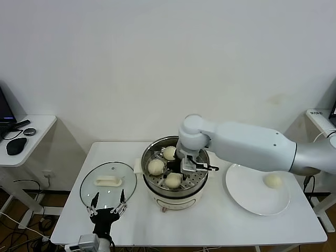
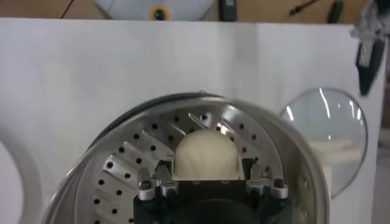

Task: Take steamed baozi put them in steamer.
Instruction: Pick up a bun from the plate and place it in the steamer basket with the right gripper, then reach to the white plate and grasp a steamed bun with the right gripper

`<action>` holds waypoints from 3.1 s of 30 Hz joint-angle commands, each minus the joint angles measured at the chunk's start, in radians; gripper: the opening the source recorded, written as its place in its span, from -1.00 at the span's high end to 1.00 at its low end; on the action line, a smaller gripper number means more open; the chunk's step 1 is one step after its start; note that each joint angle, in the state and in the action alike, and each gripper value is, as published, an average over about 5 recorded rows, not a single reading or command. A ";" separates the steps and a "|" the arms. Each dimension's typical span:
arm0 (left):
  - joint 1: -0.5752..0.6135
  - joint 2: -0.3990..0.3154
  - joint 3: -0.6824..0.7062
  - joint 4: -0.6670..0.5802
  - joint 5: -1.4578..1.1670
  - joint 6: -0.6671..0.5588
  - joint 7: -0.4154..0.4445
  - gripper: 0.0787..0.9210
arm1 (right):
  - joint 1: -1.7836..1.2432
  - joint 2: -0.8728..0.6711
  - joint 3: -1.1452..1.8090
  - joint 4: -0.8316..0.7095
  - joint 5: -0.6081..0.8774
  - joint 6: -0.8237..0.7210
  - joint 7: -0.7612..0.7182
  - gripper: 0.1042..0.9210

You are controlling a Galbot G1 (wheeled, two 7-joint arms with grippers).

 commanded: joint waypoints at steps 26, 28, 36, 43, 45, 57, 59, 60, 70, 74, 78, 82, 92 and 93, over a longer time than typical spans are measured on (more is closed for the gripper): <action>0.004 0.002 0.008 0.005 0.001 0.000 0.004 -0.77 | 0.020 -0.152 0.206 -0.045 0.135 -0.189 0.036 -0.76; 0.007 0.006 0.008 0.000 0.001 0.000 0.007 -0.77 | 0.026 -0.216 0.229 -0.054 0.253 -0.353 0.055 -0.76; 0.004 0.025 -0.005 -0.009 -0.040 -0.001 0.027 -0.77 | -0.051 -0.429 0.390 -0.157 0.429 -0.807 -0.013 -0.76; 0.007 0.029 -0.016 -0.008 -0.042 -0.001 0.036 -0.77 | -0.231 -0.550 0.569 -0.265 0.245 -0.814 -0.148 -0.76; 0.013 0.031 -0.022 -0.001 -0.044 -0.002 0.036 -0.77 | -0.314 -0.570 0.630 -0.293 0.198 -0.788 -0.169 -0.76; 0.028 0.037 -0.051 0.011 -0.072 0.005 0.046 -0.77 | -0.633 -0.490 0.901 -0.515 -0.158 -0.397 -0.053 -0.76; 0.035 0.035 -0.051 0.007 -0.064 0.005 0.046 -0.77 | -0.644 -0.463 0.906 -0.548 -0.164 -0.347 -0.042 -0.76; 0.038 0.034 -0.052 0.006 -0.061 0.005 0.046 -0.77 | -0.650 -0.453 0.907 -0.558 -0.166 -0.340 -0.047 -0.76; 0.050 0.028 -0.050 0.019 -0.041 0.002 0.042 -0.77 | -0.641 -0.350 0.926 -0.695 -0.240 -0.311 -0.027 -0.76; 0.049 0.028 -0.045 0.022 -0.036 0.002 0.041 -0.77 | -0.639 -0.348 0.900 -0.689 -0.234 -0.312 -0.022 -0.76; 0.048 0.027 -0.043 0.024 -0.034 0.002 0.041 -0.77 | -0.644 -0.335 0.894 -0.696 -0.259 -0.311 -0.018 -0.76; 0.052 0.028 -0.043 0.023 -0.035 0.002 0.040 -0.77 | -0.650 -0.322 0.899 -0.711 -0.280 -0.307 0.008 -0.76; 0.049 0.030 -0.043 0.033 -0.035 0.001 0.039 -0.77 | -0.656 -0.320 0.908 -0.726 -0.298 -0.309 0.028 -0.76; 0.048 0.029 -0.043 0.035 -0.035 0.001 0.039 -0.77 | -0.656 -0.318 0.909 -0.728 -0.301 -0.309 0.035 -0.76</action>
